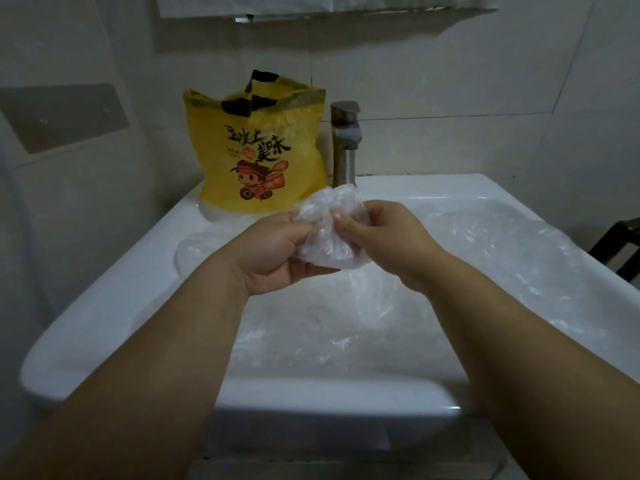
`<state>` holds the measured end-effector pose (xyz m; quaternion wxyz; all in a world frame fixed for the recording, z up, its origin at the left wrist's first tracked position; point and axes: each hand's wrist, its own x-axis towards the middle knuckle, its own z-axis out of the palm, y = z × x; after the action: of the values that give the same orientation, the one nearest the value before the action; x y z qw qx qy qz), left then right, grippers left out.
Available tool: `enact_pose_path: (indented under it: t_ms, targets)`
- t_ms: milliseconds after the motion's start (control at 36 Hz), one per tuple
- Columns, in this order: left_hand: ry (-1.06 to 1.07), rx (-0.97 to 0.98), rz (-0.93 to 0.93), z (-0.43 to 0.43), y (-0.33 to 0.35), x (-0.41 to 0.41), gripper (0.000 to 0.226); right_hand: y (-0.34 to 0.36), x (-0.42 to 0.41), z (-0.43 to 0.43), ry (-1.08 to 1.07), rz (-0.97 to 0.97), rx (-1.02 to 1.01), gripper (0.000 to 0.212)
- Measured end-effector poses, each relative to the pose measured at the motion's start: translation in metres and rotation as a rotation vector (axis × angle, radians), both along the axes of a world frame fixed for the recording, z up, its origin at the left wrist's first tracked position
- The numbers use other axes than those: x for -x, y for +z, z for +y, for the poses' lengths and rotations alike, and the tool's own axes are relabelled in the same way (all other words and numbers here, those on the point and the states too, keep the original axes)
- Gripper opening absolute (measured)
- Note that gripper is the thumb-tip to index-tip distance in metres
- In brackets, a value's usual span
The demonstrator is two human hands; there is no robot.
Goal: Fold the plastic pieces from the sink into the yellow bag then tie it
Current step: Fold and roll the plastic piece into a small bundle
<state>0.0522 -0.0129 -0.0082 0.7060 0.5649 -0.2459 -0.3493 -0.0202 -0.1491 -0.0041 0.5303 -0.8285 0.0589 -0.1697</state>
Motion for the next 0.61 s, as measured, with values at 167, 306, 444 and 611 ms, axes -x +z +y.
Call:
enact_pose_path:
  t_ms: [167, 306, 444, 611]
  targets:
    - [-0.025, -0.028, -0.008, 0.002, -0.002, 0.000, 0.035, 0.001, -0.004, -0.009, -0.059, 0.138, -0.175, 0.063]
    - [-0.030, -0.056, -0.086, 0.003, -0.002, 0.001, 0.033, 0.001, -0.004, -0.010, 0.057, 0.124, -0.439, 0.066]
    - [0.067, 0.007, -0.121, 0.003, 0.003, -0.001, 0.031, -0.004, -0.008, -0.011, -0.067, -0.025, -0.303, 0.063]
    - [0.208, -0.060, -0.194, 0.003, 0.001, -0.003, 0.028, -0.002, -0.004, -0.010, 0.048, -0.013, -0.279, 0.053]
